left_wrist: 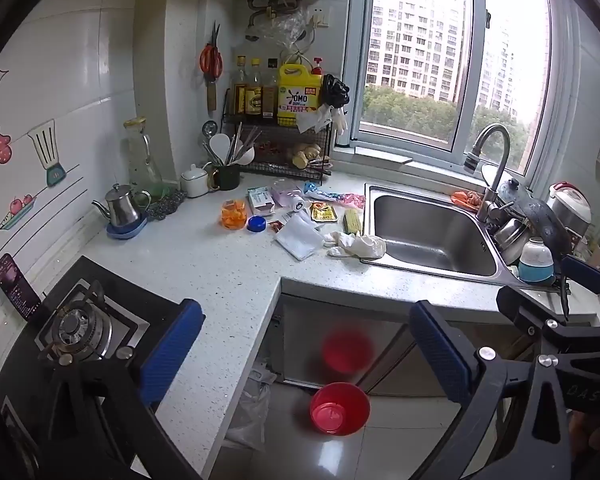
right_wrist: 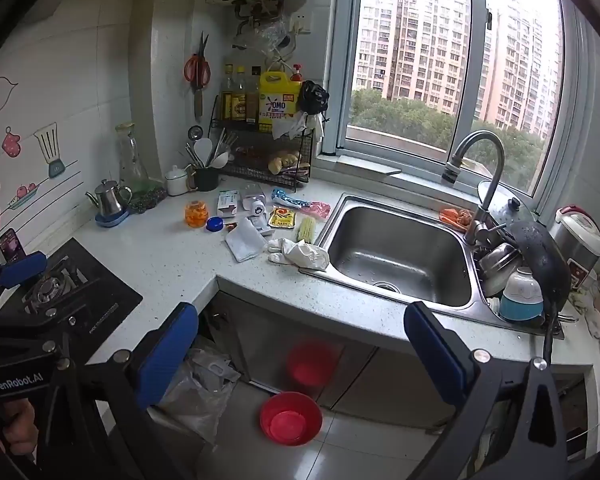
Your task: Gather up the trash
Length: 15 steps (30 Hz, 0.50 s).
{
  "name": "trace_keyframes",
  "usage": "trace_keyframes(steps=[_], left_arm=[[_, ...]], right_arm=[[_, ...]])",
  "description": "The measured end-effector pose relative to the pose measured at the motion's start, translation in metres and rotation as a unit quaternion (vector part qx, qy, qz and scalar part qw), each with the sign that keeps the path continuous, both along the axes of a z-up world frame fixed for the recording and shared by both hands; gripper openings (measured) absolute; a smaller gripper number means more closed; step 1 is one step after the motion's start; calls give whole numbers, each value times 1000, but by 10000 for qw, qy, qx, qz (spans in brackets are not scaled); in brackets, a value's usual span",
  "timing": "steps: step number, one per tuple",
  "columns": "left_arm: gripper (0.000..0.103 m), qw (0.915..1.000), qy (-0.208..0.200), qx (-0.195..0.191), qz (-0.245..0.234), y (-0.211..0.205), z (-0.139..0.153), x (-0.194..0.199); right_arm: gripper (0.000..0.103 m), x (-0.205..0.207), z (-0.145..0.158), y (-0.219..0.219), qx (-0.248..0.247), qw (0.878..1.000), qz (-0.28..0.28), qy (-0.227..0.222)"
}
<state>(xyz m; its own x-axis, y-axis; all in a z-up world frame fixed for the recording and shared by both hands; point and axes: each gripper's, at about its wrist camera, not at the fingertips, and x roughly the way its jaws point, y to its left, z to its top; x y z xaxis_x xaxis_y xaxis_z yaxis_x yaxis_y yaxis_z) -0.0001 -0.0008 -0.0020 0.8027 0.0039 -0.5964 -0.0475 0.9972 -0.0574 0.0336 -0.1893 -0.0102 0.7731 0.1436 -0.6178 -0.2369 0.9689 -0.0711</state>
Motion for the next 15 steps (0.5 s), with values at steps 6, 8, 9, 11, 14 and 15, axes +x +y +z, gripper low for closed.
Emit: trace_keyframes(steps=[6,8,9,11,14,15], left_arm=[[103,9999,5,-120,-115,2,-2,-3],[103,9999,-5,-116,-120,3,-2,-3],[103,9999,-4,-119,-122,4,-2,-4],[103,9998,-5,-139,-127,6,-3,-6],[103,9998,34,-121,-158,0,1,-3],[103,9998,34,-130,-168,0,1,-3]], right_arm=[[103,1,0,-3,-2,10000,20,-9],[103,-1,-2,-6,-11,10000,4,-27],[103,-1,-1,-6,-22,10000,-3,-28],[103,0,-2,-10,-22,10000,0,-29],[103,-4,0,-3,-77,10000,-36,-40],[103,-4,0,-2,-88,9999,-47,-47]])
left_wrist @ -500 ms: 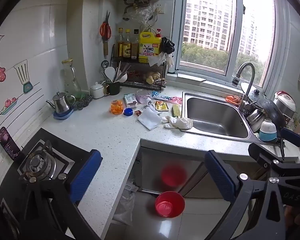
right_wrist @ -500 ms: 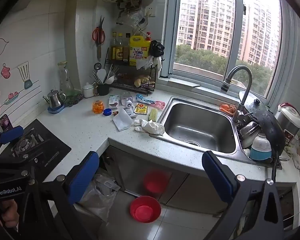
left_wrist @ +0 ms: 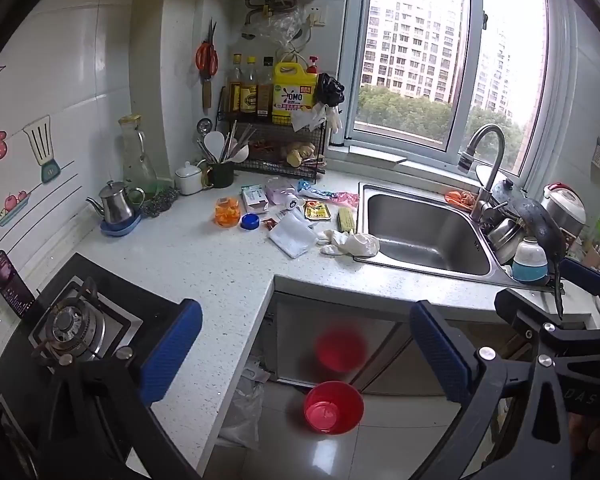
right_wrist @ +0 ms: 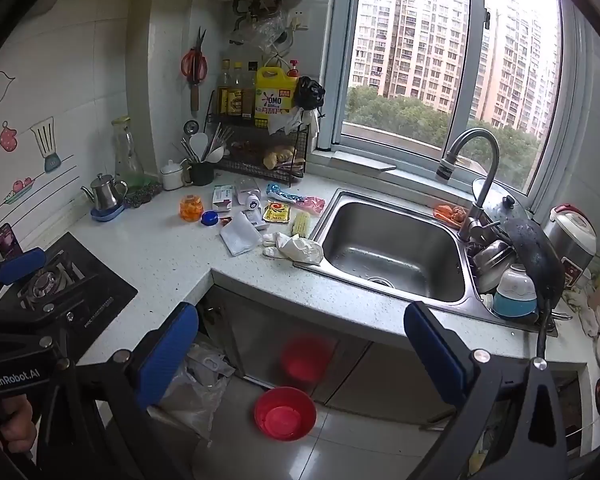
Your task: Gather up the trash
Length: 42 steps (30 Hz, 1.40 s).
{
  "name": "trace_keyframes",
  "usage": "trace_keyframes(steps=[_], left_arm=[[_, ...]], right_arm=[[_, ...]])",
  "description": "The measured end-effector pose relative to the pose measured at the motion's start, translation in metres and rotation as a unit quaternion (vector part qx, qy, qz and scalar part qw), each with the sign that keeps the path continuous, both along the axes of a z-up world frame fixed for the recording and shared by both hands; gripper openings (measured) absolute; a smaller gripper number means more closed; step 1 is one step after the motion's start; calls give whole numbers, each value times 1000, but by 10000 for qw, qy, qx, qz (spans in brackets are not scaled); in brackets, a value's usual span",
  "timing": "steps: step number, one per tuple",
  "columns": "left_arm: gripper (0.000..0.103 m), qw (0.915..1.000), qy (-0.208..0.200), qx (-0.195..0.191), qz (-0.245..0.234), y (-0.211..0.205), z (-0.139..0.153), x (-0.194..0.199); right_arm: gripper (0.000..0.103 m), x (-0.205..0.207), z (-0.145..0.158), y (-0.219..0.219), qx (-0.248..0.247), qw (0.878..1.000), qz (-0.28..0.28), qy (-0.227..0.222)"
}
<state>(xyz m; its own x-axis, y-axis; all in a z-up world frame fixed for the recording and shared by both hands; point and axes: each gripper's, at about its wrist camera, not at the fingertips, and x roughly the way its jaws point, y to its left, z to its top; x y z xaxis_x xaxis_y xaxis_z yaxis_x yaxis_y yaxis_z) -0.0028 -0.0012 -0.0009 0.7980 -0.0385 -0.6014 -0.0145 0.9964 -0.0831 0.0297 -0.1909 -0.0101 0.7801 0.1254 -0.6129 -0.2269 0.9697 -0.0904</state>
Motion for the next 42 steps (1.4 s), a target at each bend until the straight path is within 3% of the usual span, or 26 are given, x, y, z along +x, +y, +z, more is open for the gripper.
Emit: trace_keyframes(steps=[42], left_arm=[[103,9997,48,-174,-142,-4,-2,-5]], right_arm=[[103,-3,-1,1,-194,9997,-94,111]])
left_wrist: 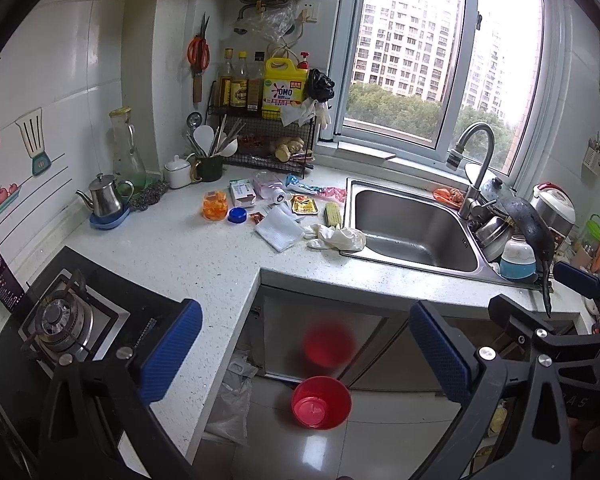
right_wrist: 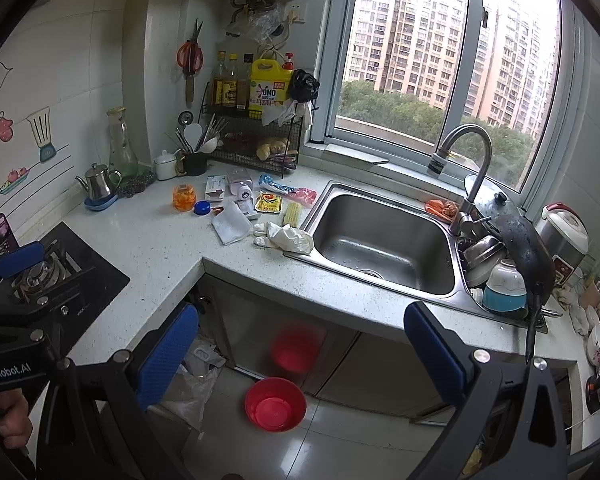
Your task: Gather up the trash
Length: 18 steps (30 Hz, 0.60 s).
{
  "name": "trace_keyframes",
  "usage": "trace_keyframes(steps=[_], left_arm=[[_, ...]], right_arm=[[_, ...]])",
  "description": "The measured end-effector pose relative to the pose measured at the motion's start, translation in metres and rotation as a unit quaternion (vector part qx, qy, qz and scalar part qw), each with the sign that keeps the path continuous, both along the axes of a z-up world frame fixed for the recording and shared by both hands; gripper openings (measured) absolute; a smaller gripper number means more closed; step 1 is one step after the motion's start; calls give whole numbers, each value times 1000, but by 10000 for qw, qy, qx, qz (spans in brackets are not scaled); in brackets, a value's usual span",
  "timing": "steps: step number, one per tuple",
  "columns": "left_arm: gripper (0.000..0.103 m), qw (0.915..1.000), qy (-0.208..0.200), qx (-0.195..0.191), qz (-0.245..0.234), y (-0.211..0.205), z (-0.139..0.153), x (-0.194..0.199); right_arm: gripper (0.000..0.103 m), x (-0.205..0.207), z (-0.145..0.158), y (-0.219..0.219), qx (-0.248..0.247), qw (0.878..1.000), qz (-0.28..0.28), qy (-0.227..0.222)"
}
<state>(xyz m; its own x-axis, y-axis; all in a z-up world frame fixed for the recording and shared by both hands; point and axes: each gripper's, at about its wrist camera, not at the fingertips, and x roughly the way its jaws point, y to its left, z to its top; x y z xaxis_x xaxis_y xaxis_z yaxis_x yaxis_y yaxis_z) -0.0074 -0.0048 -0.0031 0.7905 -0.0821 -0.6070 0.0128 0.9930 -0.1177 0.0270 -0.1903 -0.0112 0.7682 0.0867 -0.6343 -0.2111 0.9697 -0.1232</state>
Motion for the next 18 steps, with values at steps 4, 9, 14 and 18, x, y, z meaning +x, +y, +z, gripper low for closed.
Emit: trace_keyframes(steps=[4,9,14,18], left_arm=[[103,10000,1,25,0,1,0,0],[103,10000,29,17,-13,1,-1,-1],[103,10000,39,60,-39,-1,0,0],[103,10000,48,71,-16,-2,0,2]], right_arm=[[103,0,0,0,9,10000,8,-1],[103,-1,-1,-1,16,10000,14,18],[103,1,-1,-1,49,10000,2,48],[103,2,-1,-1,53,10000,2,63]])
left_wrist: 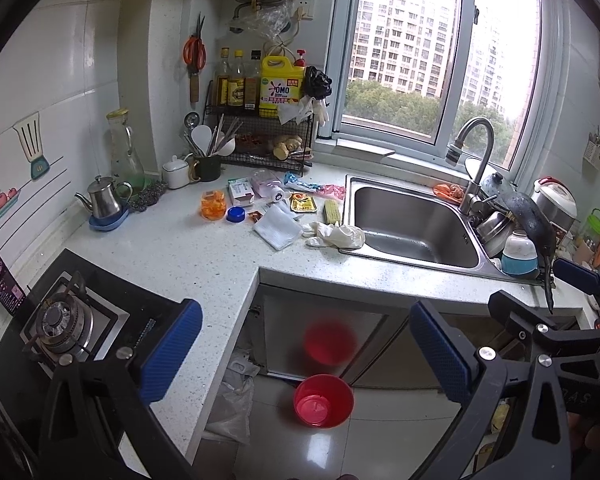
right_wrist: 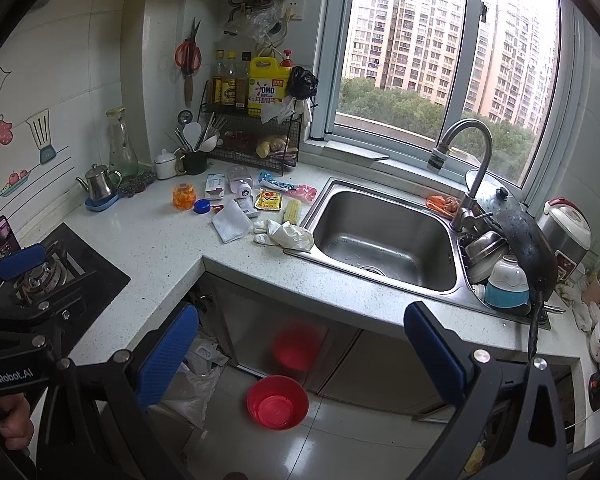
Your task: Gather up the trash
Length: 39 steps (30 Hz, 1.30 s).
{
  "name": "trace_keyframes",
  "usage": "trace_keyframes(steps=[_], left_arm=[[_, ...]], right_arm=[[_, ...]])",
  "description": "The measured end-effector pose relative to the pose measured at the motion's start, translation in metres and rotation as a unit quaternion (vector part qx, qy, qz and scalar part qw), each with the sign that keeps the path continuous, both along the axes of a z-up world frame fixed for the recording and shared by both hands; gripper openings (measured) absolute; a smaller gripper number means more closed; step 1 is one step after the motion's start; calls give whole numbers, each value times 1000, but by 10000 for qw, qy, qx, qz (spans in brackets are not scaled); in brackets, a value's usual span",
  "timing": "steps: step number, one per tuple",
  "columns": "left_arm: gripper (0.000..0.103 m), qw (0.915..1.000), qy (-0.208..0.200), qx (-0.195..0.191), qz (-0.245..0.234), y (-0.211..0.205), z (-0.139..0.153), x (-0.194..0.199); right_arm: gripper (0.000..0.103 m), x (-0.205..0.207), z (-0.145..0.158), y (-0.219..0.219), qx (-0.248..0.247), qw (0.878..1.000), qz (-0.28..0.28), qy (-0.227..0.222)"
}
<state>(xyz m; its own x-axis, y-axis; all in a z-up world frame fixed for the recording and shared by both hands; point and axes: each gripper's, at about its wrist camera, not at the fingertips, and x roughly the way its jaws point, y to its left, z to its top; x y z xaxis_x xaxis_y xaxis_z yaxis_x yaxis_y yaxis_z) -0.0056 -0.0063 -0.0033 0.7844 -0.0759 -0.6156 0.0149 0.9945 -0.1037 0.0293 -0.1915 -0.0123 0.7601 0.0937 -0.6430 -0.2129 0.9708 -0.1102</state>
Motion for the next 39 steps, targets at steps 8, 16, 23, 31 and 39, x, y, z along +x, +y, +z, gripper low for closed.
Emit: trace_keyframes(steps=[8,16,23,31,39], left_arm=[[103,9999,31,15,144,-9,1,17],[103,9993,193,-35,307,-17,-6,47],[103,9978,409,-77,525,-6,-19,90],[103,9967,683,54,433,22,-45,169],[103,9932,1088,-40,410,67,-76,262]], right_arm=[[103,12,-1,-6,51,9999,157,34],[103,41,-3,-14,71,9988,458,130],[103,73,-13,-8,-80,9967,743,313],[103,140,-36,15,37,9934,915,685],[103,222,-63,64,-162,9880,1001,1161]])
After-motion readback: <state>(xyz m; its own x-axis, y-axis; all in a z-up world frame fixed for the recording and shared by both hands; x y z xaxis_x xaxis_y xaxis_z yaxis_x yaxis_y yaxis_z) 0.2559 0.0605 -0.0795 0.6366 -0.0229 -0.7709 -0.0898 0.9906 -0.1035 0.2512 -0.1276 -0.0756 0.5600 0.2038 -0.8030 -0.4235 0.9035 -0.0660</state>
